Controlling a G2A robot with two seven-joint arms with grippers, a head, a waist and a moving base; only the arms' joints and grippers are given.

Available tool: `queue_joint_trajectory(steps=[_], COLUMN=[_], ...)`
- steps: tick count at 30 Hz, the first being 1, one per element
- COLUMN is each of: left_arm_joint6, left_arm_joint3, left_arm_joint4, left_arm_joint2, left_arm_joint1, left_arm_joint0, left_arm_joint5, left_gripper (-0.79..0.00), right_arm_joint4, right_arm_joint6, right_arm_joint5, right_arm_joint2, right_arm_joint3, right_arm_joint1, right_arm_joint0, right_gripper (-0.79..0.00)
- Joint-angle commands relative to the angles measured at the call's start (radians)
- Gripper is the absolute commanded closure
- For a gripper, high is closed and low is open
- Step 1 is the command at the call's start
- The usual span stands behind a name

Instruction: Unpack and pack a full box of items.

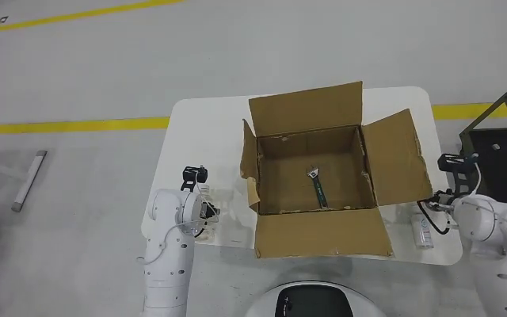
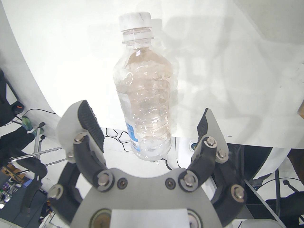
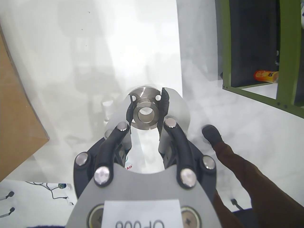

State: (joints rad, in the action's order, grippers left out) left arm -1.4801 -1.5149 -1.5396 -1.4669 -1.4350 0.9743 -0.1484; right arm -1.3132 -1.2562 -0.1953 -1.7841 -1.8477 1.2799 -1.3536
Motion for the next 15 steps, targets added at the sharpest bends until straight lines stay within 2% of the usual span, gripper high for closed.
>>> queue_joint_trajectory(steps=[1, 8, 9, 11, 15], left_arm_joint6=[0.0, 0.0, 0.0, 0.0, 0.0], left_arm_joint3=[0.0, 0.0, 0.0, 0.0, 0.0], left_arm_joint4=[0.0, 0.0, 0.0, 0.0, 0.0], left_arm_joint2=[0.0, 0.0, 0.0, 0.0, 0.0], left_arm_joint1=[0.0, 0.0, 0.0, 0.0, 0.0], left_arm_joint0=[0.0, 0.0, 0.0, 0.0, 0.0], left_arm_joint5=[0.0, 0.0, 0.0, 0.0, 0.0], left_gripper=[-0.785, -0.785, -0.785, -0.785, -0.785], right_arm_joint4=[-0.001, -0.013, -0.012, -0.012, -0.011], right_arm_joint6=[0.004, 0.014, 0.015, 0.015, 0.015], right_arm_joint5=[0.0, -0.004, -0.004, -0.007, -0.011], right_arm_joint2=[0.009, 0.029, 0.03, 0.03, 0.03], right_arm_joint3=[0.015, 0.047, 0.048, 0.05, 0.053], right_arm_joint1=[0.0, -0.002, -0.002, -0.003, -0.004], right_arm_joint0=[0.006, 0.013, 0.013, 0.013, 0.011], right_gripper=[0.0, -0.012, -0.031, -0.135, -0.209])
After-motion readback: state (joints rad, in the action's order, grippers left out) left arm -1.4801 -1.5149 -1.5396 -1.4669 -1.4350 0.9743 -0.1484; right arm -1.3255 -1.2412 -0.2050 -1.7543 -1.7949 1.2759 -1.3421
